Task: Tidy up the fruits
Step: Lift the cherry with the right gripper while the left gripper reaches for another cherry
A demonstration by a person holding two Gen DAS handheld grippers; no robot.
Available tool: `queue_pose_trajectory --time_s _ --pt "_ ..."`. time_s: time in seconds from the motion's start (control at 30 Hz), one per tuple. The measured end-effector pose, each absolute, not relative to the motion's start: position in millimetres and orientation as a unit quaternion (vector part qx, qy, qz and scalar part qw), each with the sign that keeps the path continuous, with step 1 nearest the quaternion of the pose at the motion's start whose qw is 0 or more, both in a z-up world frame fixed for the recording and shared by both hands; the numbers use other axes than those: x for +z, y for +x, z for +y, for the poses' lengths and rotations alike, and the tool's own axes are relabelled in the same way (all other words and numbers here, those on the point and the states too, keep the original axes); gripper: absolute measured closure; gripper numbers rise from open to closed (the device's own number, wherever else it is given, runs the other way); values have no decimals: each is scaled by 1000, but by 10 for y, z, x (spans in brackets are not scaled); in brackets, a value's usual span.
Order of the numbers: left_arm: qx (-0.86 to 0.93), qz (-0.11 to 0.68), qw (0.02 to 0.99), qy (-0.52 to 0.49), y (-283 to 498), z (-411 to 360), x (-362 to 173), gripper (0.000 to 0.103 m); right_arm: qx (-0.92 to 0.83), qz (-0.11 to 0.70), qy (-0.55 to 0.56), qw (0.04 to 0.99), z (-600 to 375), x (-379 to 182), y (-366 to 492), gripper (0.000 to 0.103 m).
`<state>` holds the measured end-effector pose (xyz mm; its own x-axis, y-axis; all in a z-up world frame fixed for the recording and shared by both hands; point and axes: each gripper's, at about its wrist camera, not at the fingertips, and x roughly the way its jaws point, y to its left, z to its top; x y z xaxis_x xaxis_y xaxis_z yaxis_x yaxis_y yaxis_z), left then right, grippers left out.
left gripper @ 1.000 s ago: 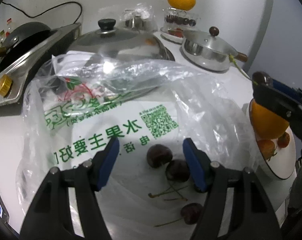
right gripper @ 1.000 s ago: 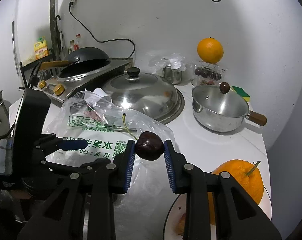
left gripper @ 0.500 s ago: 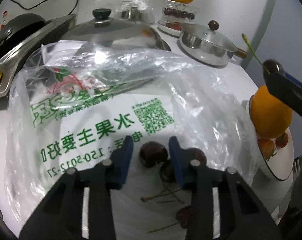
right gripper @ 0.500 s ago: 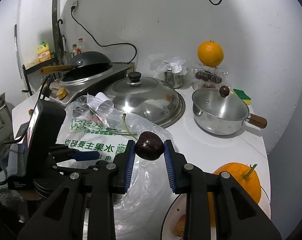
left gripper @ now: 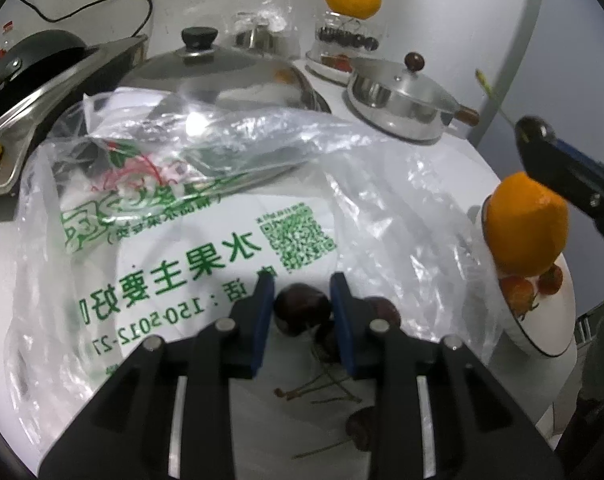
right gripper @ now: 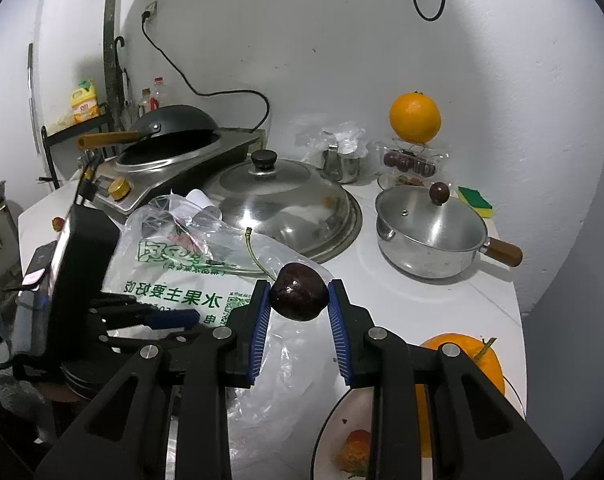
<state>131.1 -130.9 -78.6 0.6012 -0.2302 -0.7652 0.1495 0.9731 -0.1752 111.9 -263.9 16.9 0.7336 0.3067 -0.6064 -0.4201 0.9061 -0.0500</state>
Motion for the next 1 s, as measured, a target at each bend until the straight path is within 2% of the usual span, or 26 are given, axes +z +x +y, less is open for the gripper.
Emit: queue_pose_trajectory --time_s 0.77,1.0 --pt "-106 352 929 -37 941 -1197 -66 73 183 280 -112 936 -2605 473 881 72" --pt "-103 379 919 -42 992 -1205 -279 73 178 282 -109 936 -2679 448 823 72"
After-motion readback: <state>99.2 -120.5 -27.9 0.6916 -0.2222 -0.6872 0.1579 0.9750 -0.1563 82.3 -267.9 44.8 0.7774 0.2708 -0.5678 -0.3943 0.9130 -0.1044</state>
